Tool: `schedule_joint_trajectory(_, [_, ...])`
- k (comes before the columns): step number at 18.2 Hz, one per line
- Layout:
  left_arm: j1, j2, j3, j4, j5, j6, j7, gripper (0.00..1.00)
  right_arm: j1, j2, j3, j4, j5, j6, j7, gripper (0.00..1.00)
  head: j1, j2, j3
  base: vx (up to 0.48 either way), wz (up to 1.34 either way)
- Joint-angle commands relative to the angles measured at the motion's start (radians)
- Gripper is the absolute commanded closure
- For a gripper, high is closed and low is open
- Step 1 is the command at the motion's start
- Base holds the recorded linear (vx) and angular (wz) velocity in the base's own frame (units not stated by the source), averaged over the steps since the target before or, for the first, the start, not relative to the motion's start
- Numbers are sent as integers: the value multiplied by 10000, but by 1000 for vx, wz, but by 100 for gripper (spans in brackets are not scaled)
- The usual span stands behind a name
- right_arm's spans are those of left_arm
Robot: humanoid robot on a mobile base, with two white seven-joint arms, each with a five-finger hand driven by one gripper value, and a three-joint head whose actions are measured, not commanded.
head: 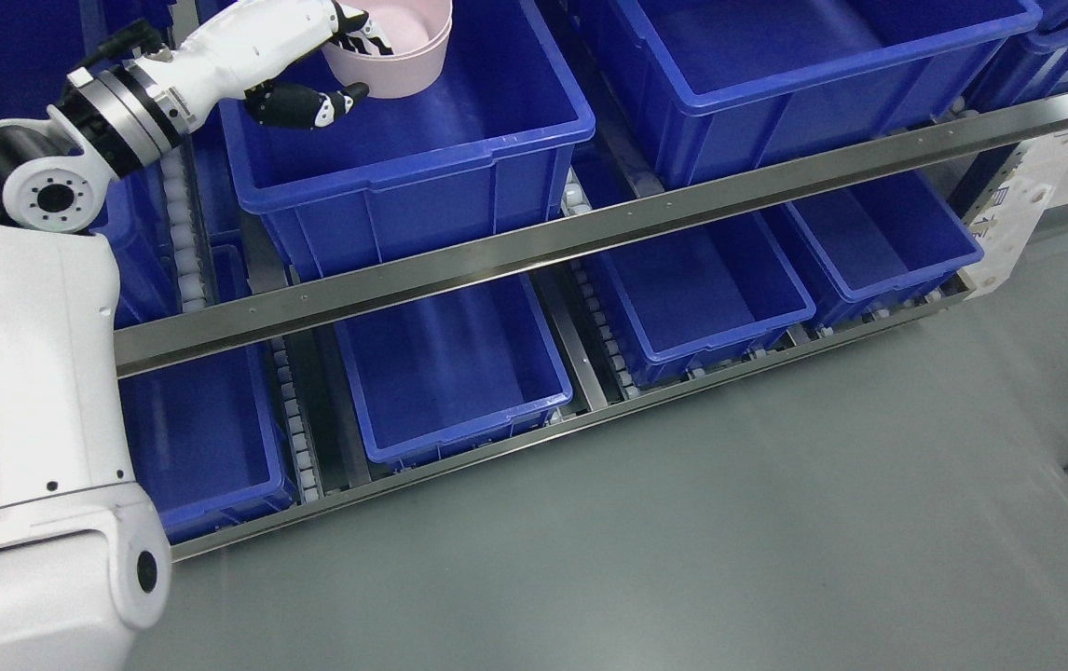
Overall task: Stack pink IKEA bowls on left shelf middle
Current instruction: 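Lower the stacked bowls into the middle blue bin and release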
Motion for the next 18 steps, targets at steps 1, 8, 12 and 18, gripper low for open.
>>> schedule_joint_trajectory(1, [-528, 292, -1098, 1871, -286, 18, 66, 96, 290, -174, -107, -338, 0, -7, 3, 0, 0, 0, 0, -28, 20])
schedule_joint_trajectory(8, [-974, 736, -1971, 3681, -424, 739, 1122, 93, 290, -174, -107, -338, 0, -7, 3, 0, 0, 0, 0, -10, 7])
schedule_joint_trajectory(12, [-912, 737, -2234, 3790, -424, 816, 1308, 90, 290, -174, -107, -338, 0, 8, 3, 0, 0, 0, 0, 6, -7])
schedule_joint_trajectory(18, [-988, 660, -2143, 3836, -378, 1000, 1613, 70, 290, -174, -107, -338, 0, 8, 3, 0, 0, 0, 0, 0, 0])
